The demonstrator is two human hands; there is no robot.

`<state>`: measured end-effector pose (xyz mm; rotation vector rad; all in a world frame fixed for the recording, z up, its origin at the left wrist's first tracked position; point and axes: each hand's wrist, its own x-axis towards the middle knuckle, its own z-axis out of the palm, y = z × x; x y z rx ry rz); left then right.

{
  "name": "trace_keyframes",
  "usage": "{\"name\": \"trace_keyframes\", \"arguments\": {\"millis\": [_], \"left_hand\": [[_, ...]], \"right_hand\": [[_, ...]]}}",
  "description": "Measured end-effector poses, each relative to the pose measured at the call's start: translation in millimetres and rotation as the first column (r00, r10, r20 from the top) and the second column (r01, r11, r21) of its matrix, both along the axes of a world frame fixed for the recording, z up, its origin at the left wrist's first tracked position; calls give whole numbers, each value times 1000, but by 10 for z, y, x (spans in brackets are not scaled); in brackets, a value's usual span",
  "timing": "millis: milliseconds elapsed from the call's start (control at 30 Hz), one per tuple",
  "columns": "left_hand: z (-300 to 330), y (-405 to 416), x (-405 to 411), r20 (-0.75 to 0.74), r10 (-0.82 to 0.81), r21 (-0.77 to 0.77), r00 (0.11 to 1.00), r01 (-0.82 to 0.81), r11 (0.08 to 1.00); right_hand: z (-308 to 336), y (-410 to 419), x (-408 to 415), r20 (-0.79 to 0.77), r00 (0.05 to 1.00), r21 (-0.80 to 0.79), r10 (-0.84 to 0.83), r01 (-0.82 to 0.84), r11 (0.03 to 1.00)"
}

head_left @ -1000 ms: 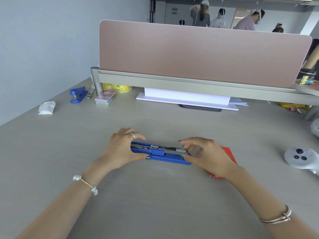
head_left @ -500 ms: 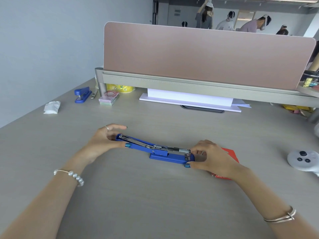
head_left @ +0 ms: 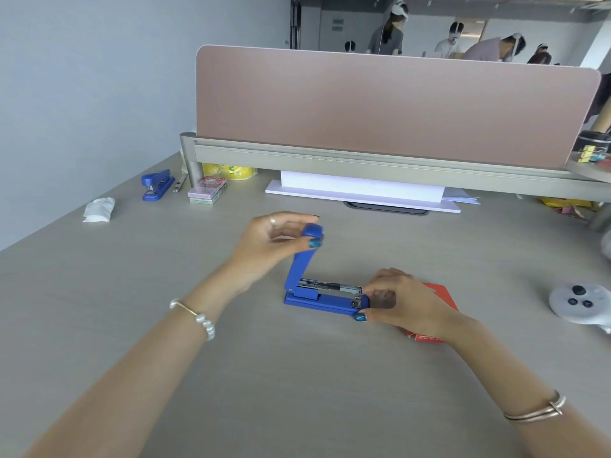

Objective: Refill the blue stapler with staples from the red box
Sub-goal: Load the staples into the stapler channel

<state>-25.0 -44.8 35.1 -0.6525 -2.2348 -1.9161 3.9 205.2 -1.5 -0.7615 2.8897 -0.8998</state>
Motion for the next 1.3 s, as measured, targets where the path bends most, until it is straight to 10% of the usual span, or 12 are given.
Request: {"name": "trace_keyframes", "arguments": {"millis": [300,1300], "left_hand": [[-316,416,134,-69,-49,-371,996,20,929],[-479,160,135,-145,-161,-612,976,39,790]], "right_hand": [[12,0,7,1,1000,9,5,-5,1000],[19,-18,34,23,996,-55,-92,93,994]]}}
